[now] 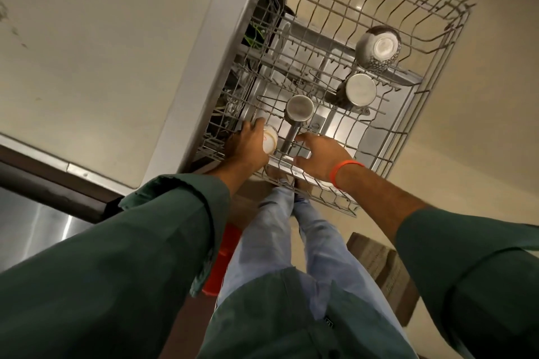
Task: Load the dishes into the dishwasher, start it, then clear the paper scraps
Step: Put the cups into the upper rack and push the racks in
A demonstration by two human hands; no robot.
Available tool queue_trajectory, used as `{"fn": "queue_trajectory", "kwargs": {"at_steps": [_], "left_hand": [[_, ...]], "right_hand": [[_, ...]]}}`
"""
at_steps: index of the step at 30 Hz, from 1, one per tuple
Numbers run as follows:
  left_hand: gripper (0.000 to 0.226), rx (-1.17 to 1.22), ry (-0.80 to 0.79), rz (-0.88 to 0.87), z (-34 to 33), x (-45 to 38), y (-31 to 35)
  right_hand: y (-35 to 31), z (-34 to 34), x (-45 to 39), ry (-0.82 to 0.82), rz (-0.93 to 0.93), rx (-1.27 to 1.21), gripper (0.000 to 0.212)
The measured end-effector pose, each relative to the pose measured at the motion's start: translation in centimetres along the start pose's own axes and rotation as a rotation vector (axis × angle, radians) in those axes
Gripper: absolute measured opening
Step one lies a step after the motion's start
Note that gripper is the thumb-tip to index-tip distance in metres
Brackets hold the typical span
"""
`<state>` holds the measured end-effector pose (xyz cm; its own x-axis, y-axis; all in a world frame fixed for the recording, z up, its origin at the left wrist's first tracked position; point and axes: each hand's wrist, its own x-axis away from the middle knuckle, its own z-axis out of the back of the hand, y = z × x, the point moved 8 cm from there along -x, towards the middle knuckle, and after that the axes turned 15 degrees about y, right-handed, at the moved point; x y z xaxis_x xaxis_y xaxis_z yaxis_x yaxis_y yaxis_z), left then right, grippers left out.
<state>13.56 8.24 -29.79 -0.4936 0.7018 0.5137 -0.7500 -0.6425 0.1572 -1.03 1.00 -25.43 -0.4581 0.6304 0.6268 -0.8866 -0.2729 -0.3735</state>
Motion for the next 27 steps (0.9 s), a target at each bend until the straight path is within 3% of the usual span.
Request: {"fn": "queue_trajectory", "kwargs": {"at_steps": [4, 10, 15, 27], "left_hand": [[0.089, 0.088, 0.023, 0.003, 0.3, 0.9, 0.3], [0.073, 0.31, 0.185, 0.037, 2.2, 2.3, 0.8], [0.067, 0.437, 0.203, 0.09, 2.4, 4.8, 2.0], [0.066, 0.766, 0.418, 0.413, -0.8, 12.9, 10.3]], "right_hand": [[0.6, 0.4, 0.5, 0.005, -0.035, -0.011, 0.054], [2.6, 2.6, 1.2, 0.023, -0.082, -0.016, 0.061], [4.9, 4.4, 1.8, 0.034, -0.098, 0.02, 0.057], [12.2, 8.5, 2.9, -0.057, 0.171, 0.246, 0.062]]}}
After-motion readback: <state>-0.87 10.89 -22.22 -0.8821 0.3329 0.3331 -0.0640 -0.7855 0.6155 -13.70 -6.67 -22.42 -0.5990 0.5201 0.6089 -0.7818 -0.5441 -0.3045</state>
